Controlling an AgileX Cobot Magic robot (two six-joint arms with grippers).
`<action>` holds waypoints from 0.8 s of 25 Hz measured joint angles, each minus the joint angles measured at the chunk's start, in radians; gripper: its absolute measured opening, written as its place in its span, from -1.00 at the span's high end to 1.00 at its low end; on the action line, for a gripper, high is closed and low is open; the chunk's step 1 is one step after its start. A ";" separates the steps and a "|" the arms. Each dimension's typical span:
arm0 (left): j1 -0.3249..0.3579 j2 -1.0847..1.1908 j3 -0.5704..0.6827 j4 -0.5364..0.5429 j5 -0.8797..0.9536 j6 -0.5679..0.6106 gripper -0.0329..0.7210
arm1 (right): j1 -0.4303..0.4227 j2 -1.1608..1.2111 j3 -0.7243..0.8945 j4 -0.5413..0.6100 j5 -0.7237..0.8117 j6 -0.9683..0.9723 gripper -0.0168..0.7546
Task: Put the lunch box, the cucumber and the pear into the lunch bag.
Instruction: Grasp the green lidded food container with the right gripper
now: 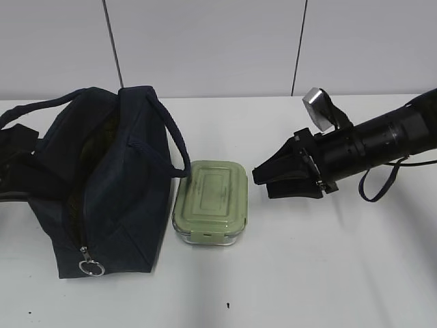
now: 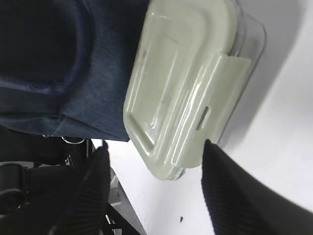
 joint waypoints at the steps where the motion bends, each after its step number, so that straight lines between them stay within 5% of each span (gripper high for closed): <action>1: 0.000 0.000 0.000 0.000 0.001 0.000 0.95 | 0.003 0.010 0.000 0.002 -0.005 0.002 -0.23; 5: 0.000 0.000 0.000 0.000 0.003 0.000 0.95 | 0.050 0.060 0.000 0.014 -0.011 0.005 -0.28; 10: 0.000 0.000 0.000 0.000 0.006 0.000 0.95 | 0.094 0.068 0.000 0.046 -0.075 0.005 -0.60; 20: 0.000 0.000 0.000 0.000 0.008 0.000 0.95 | 0.098 0.095 0.000 0.138 -0.165 0.005 -0.63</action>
